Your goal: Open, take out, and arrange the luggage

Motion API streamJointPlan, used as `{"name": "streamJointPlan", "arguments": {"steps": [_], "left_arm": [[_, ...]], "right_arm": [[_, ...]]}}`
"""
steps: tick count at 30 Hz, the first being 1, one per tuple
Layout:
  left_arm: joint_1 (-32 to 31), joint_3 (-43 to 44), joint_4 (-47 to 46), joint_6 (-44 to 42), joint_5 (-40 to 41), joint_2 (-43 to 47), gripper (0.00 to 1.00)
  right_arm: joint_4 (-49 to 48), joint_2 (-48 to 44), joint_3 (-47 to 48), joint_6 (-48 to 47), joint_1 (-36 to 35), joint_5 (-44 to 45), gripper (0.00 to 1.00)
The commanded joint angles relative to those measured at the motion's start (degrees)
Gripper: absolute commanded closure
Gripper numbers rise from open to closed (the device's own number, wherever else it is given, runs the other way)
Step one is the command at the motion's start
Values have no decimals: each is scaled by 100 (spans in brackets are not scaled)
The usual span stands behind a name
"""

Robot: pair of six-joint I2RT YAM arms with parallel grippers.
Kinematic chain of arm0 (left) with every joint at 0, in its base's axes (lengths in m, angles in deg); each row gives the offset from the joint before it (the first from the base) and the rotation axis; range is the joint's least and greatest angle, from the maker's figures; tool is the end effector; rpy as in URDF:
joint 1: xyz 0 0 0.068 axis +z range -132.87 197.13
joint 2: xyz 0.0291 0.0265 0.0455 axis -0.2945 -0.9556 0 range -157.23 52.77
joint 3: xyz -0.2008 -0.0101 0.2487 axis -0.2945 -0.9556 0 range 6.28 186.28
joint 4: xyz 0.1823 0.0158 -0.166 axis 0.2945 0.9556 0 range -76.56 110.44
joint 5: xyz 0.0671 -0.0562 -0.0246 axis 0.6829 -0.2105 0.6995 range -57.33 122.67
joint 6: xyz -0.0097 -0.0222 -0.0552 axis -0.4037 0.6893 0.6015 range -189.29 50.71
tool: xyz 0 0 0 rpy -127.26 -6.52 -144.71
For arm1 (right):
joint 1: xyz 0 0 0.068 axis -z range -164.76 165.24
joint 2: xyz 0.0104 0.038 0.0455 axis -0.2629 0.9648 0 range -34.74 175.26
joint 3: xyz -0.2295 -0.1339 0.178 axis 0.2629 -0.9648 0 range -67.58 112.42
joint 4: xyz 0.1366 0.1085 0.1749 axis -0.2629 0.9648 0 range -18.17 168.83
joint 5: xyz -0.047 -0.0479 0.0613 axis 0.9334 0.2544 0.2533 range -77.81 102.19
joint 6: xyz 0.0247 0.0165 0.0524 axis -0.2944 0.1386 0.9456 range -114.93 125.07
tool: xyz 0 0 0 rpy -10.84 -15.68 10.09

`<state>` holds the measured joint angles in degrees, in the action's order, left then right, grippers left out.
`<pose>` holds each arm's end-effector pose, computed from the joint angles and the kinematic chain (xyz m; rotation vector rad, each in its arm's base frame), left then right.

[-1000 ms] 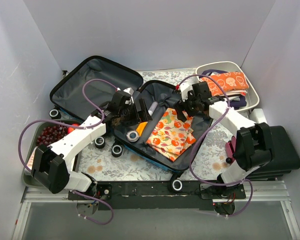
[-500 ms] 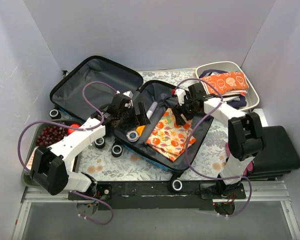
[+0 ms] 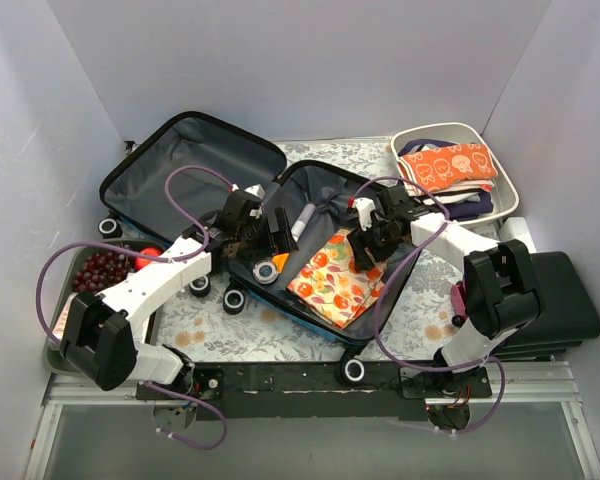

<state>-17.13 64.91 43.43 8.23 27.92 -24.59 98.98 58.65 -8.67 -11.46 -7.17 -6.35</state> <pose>0.2181 -0.1531 0.3123 -0.9431 2.4912 -0.8927 0.2876 0.1339 0.2425 -0.9782 2.4412 0.4623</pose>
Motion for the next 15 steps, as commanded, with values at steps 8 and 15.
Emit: {"name": "streamJointPlan", "arguments": {"steps": [8,15], "left_arm": [[-10,8,6,-87,282,46,2],[-2,26,15,-114,300,46,2]], "right_arm": [[-158,216,-416,1126,-536,1379,47],[-693,-127,-653,1038,-650,793,73]]}}
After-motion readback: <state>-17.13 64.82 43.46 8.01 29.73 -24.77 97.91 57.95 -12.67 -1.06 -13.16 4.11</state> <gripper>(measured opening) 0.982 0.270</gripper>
